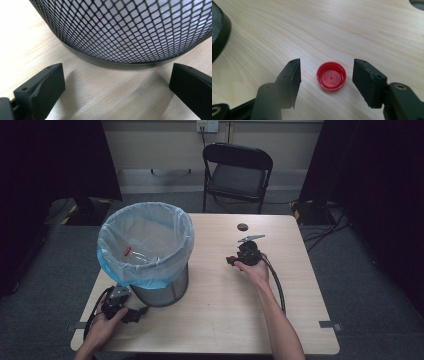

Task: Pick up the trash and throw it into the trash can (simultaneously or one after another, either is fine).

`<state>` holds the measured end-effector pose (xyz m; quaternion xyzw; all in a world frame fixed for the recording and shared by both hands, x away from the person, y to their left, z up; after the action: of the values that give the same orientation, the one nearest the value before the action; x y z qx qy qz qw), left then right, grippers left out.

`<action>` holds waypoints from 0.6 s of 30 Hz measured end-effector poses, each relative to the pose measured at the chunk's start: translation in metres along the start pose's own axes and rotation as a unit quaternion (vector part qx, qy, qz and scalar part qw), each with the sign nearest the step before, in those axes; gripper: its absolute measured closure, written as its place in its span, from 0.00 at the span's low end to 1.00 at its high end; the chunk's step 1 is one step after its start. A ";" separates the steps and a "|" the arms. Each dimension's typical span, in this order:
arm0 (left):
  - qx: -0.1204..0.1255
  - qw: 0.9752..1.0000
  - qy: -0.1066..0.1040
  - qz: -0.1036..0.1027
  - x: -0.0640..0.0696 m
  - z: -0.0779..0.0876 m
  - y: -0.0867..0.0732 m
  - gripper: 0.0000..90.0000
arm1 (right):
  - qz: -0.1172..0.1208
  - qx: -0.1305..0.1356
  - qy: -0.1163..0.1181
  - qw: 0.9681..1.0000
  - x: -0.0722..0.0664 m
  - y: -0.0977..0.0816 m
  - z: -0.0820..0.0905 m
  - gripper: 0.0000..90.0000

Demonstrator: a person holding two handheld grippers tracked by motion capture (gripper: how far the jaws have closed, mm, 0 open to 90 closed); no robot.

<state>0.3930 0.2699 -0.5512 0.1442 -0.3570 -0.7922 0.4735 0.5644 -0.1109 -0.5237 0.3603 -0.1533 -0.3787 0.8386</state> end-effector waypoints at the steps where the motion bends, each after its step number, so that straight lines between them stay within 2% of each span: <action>1: 0.002 1.000 0.001 0.000 0.000 0.000 0.000 0.00 | 0.002 -0.002 0.000 1.000 0.000 -0.001 -0.002 0.47; 2: 0.000 1.000 0.000 0.000 0.000 0.000 0.000 0.00 | 0.005 -0.005 -0.006 1.000 0.001 -0.002 -0.004 0.48; 12: 0.001 1.000 0.001 -0.001 0.000 0.000 0.000 0.00 | 0.002 -0.008 -0.014 1.000 0.002 -0.008 -0.012 0.54; 18: 0.000 1.000 0.000 0.000 0.000 0.000 0.000 0.00 | 0.031 -0.021 -0.042 0.998 -0.001 -0.008 -0.014 0.57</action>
<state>0.3930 0.2699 -0.5511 0.1446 -0.3571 -0.7921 0.4734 0.5670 -0.1071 -0.5390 0.3219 -0.1916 -0.3700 0.8502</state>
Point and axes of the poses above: each handheld gripper's, and its own axes: z roughly backward along the jaws, y roughly out of its top, x roughly to its right, the point moved 7 cm from there along -z, roughly forward along the jaws, and after that the axes turned 9 degrees about z, right-handed, at the moved point
